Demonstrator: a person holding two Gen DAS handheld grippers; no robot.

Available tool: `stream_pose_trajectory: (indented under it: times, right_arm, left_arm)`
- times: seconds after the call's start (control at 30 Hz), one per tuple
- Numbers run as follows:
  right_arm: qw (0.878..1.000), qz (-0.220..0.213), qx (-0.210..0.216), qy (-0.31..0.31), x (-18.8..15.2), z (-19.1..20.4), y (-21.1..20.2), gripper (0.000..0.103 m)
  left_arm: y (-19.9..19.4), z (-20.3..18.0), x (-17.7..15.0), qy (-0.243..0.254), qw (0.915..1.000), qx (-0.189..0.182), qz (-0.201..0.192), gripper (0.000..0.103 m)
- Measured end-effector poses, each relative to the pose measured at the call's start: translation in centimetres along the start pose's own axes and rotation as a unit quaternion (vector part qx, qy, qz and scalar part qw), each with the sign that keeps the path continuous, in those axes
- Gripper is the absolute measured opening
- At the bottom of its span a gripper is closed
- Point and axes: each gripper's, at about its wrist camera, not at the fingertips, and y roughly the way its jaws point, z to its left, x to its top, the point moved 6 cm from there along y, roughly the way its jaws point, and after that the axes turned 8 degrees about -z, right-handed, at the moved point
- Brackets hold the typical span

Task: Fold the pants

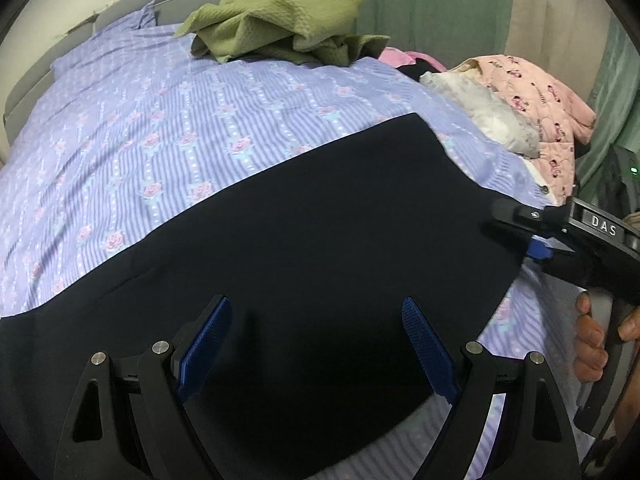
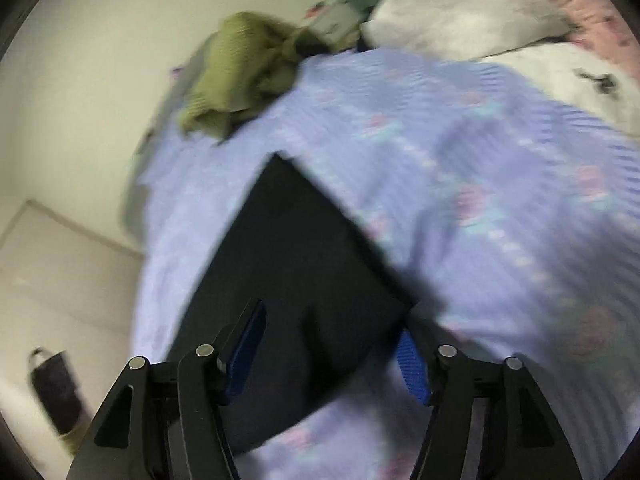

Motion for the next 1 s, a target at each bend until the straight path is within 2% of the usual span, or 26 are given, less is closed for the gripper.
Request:
stream_pose_trajectory:
  times: [0.03, 0.13, 0.17, 0.27, 0.37, 0.4, 0.5, 0.53, 0.6, 0.63, 0.67, 0.7, 0.77, 0.8, 0.87, 1.0]
  right_arm:
    - [1.000, 0.006, 0.007, 0.002, -0.1, 0.2, 0.3, 0.062]
    - [1.000, 0.008, -0.013, 0.000, 0.3, -0.5, 2.3, 0.059]
    - [1.000, 0.002, -0.012, 0.012, 0.7, -0.8, 2.9, 0.058]
    - [0.997, -0.018, 0.000, 0.071, 2.0, -1.4, 4.1, 0.049]
    - [0.999, 0.004, -0.009, 0.050, 1.9, 0.0, 4.8, 0.025]
    - [0.999, 0.014, -0.021, 0.041, 1.8, 0.3, 4.9, 0.009]
    - [0.994, -0.001, -0.104, -0.040, 2.2, 2.4, 3.1, 0.008]
    - [0.986, -0.016, -0.142, -0.091, 2.5, 3.7, 2.1, 0.008]
    - [0.957, -0.051, -0.212, -0.194, 2.9, 5.6, 0.6, 0.008]
    - [0.936, -0.052, -0.248, -0.243, 2.8, 5.9, 0.9, 0.007]
    - [0.922, -0.030, -0.275, -0.272, 2.4, 5.3, 2.1, 0.008]
    - [0.915, 0.007, -0.294, -0.276, 1.6, 4.2, 3.6, 0.008]
    - [0.909, 0.015, -0.301, -0.288, 1.0, 3.7, 3.8, 0.008]
    - [0.909, 0.003, -0.299, -0.291, 1.2, 4.0, 3.4, 0.008]
    - [0.909, 0.014, -0.305, -0.282, 1.4, 3.7, 3.5, 0.008]
    - [0.914, -0.033, -0.281, -0.290, 2.7, 8.0, 0.3, 0.008]
  left_arm:
    - [0.0, -0.2, 0.0, 0.000, 1.0000, -0.002, 0.000, 0.087]
    - [0.0, -0.5, 0.1, 0.006, 1.0000, 0.002, 0.000, 0.087]
    - [0.1, -0.5, 0.2, 0.008, 1.0000, 0.005, -0.001, 0.087]
    - [0.0, -0.3, 0.4, 0.001, 1.0000, 0.008, -0.001, 0.087]
    - [-0.3, 0.2, 0.7, -0.009, 0.9999, 0.010, -0.001, 0.087]
    - [-0.4, 0.3, 0.7, -0.010, 0.9999, 0.012, -0.001, 0.087]
    - [-0.9, 0.6, 1.2, -0.014, 0.9998, 0.017, -0.004, 0.087]
    - [-1.3, 0.7, 1.5, -0.013, 0.9997, 0.018, -0.008, 0.087]
    - [-1.8, 0.7, 2.0, -0.007, 0.9996, 0.022, -0.018, 0.087]
    - [-1.8, 0.6, 2.1, -0.004, 0.9995, 0.024, -0.018, 0.087]
    - [-1.9, 0.6, 2.0, 0.001, 0.9994, 0.029, -0.016, 0.087]
    - [-1.9, 0.6, 1.9, 0.005, 0.9994, 0.031, -0.013, 0.087]
    - [-2.2, 0.6, 1.7, 0.015, 0.9993, 0.032, -0.014, 0.087]
    - [-2.4, 0.7, 1.5, 0.020, 0.9991, 0.035, -0.015, 0.087]
    - [-2.9, 1.3, 0.8, 0.025, 0.9986, 0.046, -0.007, 0.087]
    - [-5.7, 3.4, -0.2, 0.007, 0.9986, 0.051, -0.009, 0.087]
